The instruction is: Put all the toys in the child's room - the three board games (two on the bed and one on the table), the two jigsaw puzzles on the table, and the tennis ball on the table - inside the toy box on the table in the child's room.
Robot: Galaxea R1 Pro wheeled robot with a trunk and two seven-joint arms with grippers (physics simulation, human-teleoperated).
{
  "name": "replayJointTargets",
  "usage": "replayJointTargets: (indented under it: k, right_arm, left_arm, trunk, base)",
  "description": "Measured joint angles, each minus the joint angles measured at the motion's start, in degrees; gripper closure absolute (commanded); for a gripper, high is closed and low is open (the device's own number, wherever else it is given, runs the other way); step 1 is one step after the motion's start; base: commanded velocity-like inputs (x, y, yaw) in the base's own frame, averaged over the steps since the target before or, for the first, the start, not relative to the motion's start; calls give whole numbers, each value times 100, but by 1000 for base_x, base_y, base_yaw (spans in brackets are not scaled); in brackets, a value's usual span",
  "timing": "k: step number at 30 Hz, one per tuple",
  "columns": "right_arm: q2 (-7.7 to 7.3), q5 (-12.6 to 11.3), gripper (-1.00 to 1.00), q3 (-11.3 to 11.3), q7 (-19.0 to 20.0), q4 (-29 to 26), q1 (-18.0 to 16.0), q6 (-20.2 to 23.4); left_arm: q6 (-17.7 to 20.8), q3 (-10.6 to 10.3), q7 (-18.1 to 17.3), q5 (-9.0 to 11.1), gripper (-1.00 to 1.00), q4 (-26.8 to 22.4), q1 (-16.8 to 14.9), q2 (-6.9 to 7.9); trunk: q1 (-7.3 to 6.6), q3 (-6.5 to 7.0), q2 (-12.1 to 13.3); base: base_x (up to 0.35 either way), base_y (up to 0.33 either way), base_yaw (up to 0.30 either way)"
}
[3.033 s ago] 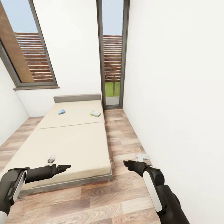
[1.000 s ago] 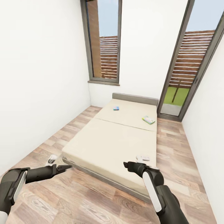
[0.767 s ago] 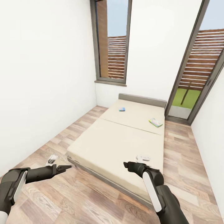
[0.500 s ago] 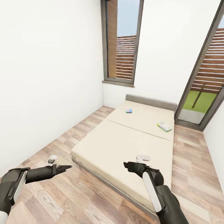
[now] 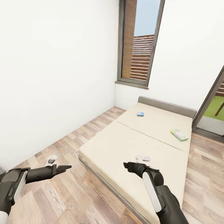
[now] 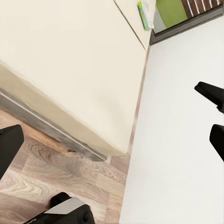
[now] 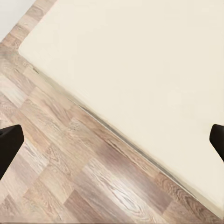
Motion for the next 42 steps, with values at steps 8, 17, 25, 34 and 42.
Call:
replayJointTargets:
  k: [8,17,25,34,42]
  right_arm:
    - [7,1,-100,-1,0,67,0,-2]
    - [5,1,-100,1,0,78,0,-1]
    - [-1,1,-100,2,0,78,0,7]
    - [-1,4,-100,-2,0,78,0,8]
    - [-1,6,-100,-1,0,78,0,8]
  left_arm:
    - [1,5,-27,8,-100,2,0,-1]
    - [3,-2,-51,10,-100,2,-1,-1]
    - [8,5,-40,9,-100,4,0,-6]
    - [2,6,-35,10,-100,2,0,-23]
    - [1,-7,-35,14,-100,2,-1,-27]
  trunk:
    - [0,0,0]
    - [2,0,0]
    - [0,0,0]
    - [0,0,0]
    - [2,0,0]
  base:
    - [7,-137,292]
    - [-153,-12,292]
    - [-47,-1,291]
    - [-3,0,291]
    - [-98,0,291]
